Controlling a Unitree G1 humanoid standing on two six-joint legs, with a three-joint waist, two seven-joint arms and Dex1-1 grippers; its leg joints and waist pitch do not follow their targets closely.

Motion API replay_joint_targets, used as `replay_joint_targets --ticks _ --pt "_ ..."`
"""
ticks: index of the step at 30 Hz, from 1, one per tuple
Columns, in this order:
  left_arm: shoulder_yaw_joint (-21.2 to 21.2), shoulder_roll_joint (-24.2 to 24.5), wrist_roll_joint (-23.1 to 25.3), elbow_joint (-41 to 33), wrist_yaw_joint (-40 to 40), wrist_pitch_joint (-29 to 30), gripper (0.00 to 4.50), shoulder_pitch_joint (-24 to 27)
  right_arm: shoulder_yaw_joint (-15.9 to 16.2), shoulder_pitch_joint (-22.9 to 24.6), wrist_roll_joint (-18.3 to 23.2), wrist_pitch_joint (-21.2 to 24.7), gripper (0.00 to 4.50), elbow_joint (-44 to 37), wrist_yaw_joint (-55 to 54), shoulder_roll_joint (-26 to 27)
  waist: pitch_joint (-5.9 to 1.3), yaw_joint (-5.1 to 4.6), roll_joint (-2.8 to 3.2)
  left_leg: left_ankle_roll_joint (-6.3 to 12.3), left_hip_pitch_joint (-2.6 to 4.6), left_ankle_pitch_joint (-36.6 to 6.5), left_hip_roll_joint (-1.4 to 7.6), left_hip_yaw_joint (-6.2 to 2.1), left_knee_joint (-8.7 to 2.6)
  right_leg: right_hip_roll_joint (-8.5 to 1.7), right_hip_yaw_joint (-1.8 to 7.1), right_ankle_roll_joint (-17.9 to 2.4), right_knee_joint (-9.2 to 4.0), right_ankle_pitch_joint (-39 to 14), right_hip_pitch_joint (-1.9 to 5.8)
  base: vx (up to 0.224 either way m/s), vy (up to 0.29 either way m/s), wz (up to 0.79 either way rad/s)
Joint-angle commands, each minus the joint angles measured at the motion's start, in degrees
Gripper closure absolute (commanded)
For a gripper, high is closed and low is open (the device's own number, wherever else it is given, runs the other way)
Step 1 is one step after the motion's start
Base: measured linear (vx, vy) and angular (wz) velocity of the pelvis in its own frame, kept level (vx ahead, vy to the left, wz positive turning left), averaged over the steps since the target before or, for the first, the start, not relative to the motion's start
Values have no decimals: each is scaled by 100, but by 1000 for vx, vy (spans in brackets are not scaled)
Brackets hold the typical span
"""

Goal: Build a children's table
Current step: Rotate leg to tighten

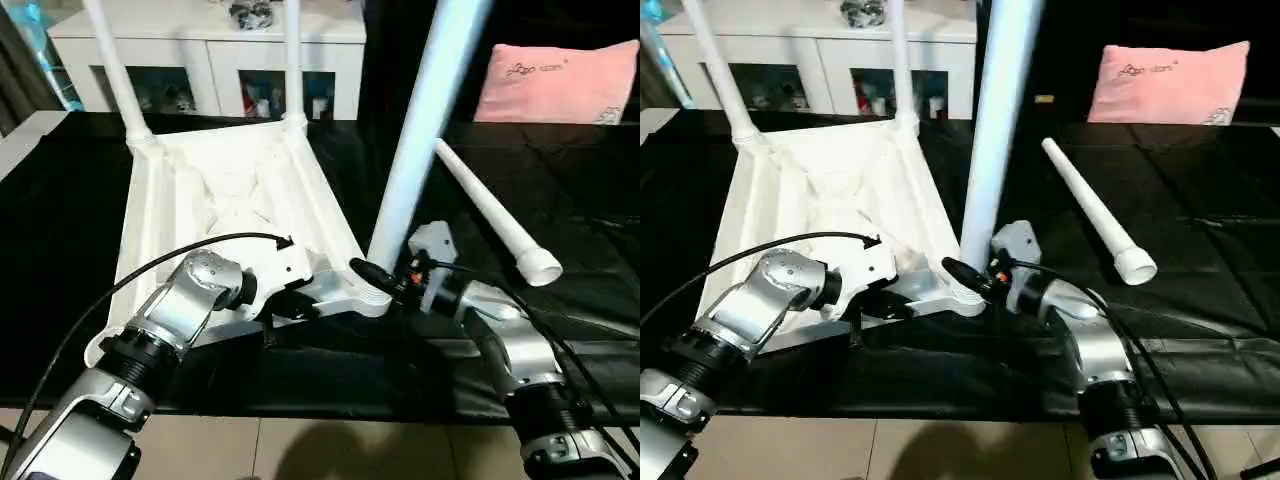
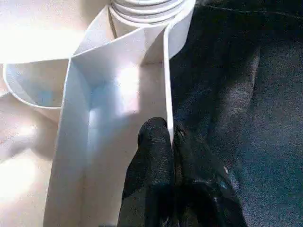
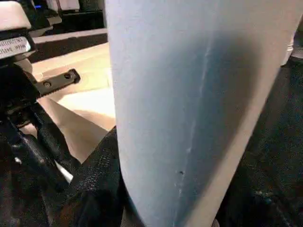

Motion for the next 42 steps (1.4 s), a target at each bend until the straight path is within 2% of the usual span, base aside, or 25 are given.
replay_joint_targets --ticks 1,11,12,15,16,17,20,21,22,23,26,29,32,33,34,35,36,37,42 --pt "-22 8 -34 -185 -168 -206 450 -142 228 398 -531 427 257 959 -262 -74 -135 -57 93 -321 127 -2451 256 -104 -463 -313 171 -1014 -493 -1291 23 0 0 0" --pt "-3 -24 -3 -109 -135 -214 450 -182 224 367 -481 499 257 965 -343 -148 -135 -85 100 -292 123 -2397 253 -96 -457 -301 169 -1062 -485 -1151 17 0 0 0" --pt "-3 -24 -3 -109 -134 -214 450 -182 224 367 -481 499 201 965 -343 -149 -133 -86 100 -291 123 -2414 255 -97 -460 -303 170 -1059 -487 -1181 16 0 0 0" --pt "0 -50 3 -75 -106 -212 450 -196 234 387 -431 513 179 921 -309 -194 -139 -88 107 -297 126 -2412 253 -89 -456 -303 171 -1086 -490 -1152 11 0 0 0" --pt "0 -50 3 -75 -106 -212 450 -196 234 387 -431 513 179 921 -309 -194 -154 -79 92 -284 129 -2323 259 -93 -446 -302 172 -1102 -474 -1012 24 0 0 0" --pt "6 -62 4 -57 -87 -208 450 -204 225 395 -413 508 151 903 -295 -218 -152 -74 86 -247 108 -2185 254 -86 -438 -293 174 -1127 -460 -812 36 0 0 0" --pt "21 -77 4 -16 -60 -205 450 -222 193 405 -378 483 136 869 -265 -261 -175 -41 100 -178 108 -1885 249 -75 -407 -290 163 -1186 -431 -448 63 0 0 0" --pt "29 -80 9 -2 -41 -203 450 -227 180 410 -363 478 118 854 -251 -275 -173 -32 102 -167 100 -1833 247 -71 -402 -288 163 -1204 -424 -373 64 0 0 0" --pt "36 -81 13 19 -28 -207 450 -237 159 415 -344 468 104 830 -237 -291 -195 -12 99 -144 98 -1701 245 -63 -382 -291 158 -1237 -405 -161 78 0 0 0" --pt "52 -84 24 53 6 -214 450 -254 130 439 -299 466 104 758 -184 -324 -186 -13 84 -102 74 -1603 237 -66 -379 -278 147 -1228 -383 -13 98 0 0 0" --pt "75 -89 39 111 52 -229 450 -282 86 498 -223 470 72 611 -86 -387 -181 8 103 -24 90 -1614 238 -47 -367 -299 153 -1241 -407 -99 95 0 0 0" --pt "108 -111 78 218 166 -270 450 -327 48 607 -111 490 46 369 97 -485 -181 12 82 27 67 -1509 231 -53 -357 -296 146 -1227 -397 -116 112 0 0 0" --pt "112 -120 100 265 194 -291 450 -345 33 653 -58 496 28 265 171 -546 -197 39 101 93 56 -1280 234 -49 -325 -300 136 -1264 -384 71 123 0 0 0" --pt "113 -123 110 284 207 -299 450 -352 26 675 -36 498 8 214 208 -578 -225 40 89 142 34 -1114 232 -50 -298 -301 134 -1274 -351 379 148 0 0 0" --pt "123 -134 131 357 238 -320 450 -378 -19 750 79 515 5 26 378 -731 -230 12 79 219 11 -935 217 -57 -281 -276 109 -1295 -312 651 158 0 0 0" --pt "127 -138 135 380 248 -325 450 -387 -35 769 110 519 2 -26 427 -776 -231 20 90 302 10 -830 211 -50 -250 -274 104 -1320 -300 841 153 0 0 0" --pt "127 -138 135 380 248 -325 450 -387 -35 769 110 519 2 -26 427 -776 -231 20 90 302 10 -830 211 -50 -250 -274 104 -1320 -300 841 153 0 0 0" --pt "134 -152 142 460 274 -343 450 -413 -61 825 203 507 2 -156 603 -913 -238 31 83 406 -5 -694 206 -43 -222 -286 99 -1370 -284 1033 161 0 0 0" --pt "132 -163 141 553 285 -371 450 -442 -164 928 370 581 2 -443 889 -1149 -223 46 86 493 -5 -804 225 -41 -218 -297 85 -1441 -298 777 162 0 0 0"
